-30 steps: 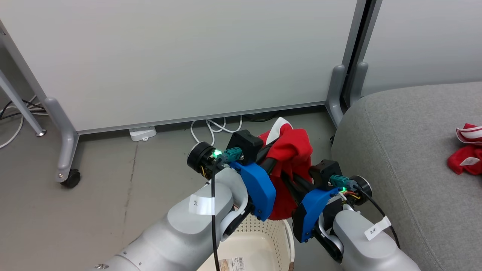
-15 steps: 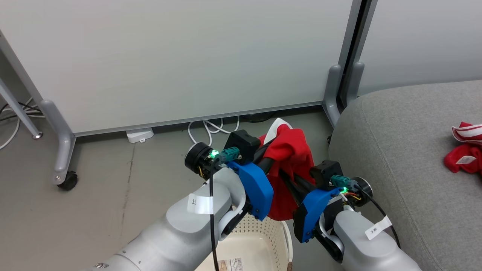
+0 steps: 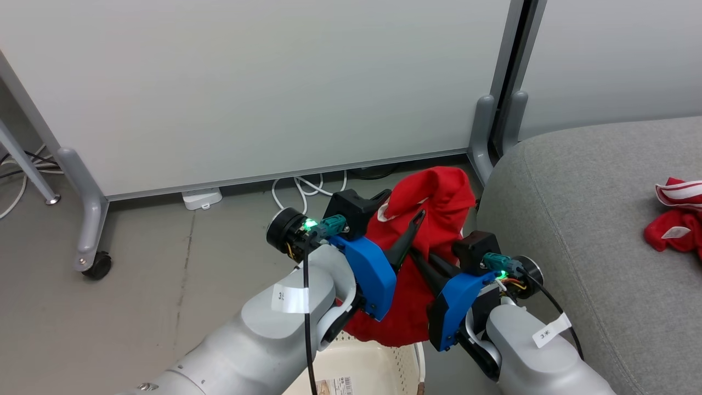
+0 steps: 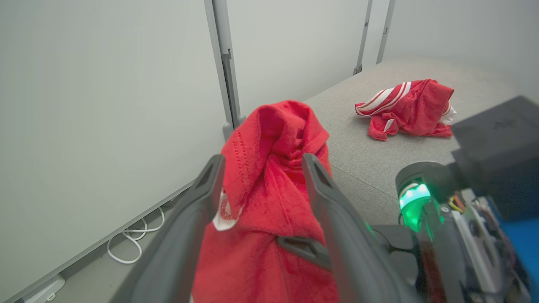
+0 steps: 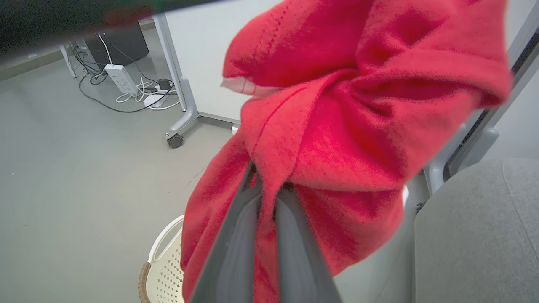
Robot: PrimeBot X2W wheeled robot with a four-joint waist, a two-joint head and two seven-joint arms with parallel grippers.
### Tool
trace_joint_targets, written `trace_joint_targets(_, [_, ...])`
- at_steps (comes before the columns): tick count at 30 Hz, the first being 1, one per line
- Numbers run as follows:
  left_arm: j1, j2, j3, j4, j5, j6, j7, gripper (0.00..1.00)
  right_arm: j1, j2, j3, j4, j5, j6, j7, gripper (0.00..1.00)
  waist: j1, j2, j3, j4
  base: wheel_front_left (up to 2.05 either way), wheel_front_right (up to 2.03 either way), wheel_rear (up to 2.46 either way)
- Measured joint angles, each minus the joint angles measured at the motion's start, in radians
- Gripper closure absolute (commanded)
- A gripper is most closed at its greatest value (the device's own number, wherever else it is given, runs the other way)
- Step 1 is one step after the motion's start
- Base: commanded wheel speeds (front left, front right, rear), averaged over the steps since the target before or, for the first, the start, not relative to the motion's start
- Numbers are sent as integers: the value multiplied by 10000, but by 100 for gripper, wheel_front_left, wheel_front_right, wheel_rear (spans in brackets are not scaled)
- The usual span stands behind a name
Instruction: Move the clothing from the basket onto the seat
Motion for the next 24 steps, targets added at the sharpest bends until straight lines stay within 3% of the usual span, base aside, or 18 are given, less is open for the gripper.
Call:
trace_joint_targets(10, [370,163,443,-153,324,59,-255,0,56,2,-504,-146,-297,0,-4,100,0,0,-7,38,0,0,0])
trace_joint_targets(24, [4163,1760,4025,-3582,3210,25,-280,0,679,4,-1321,-811,-947,0,-10,100,0,0,1,-92,0,0,0])
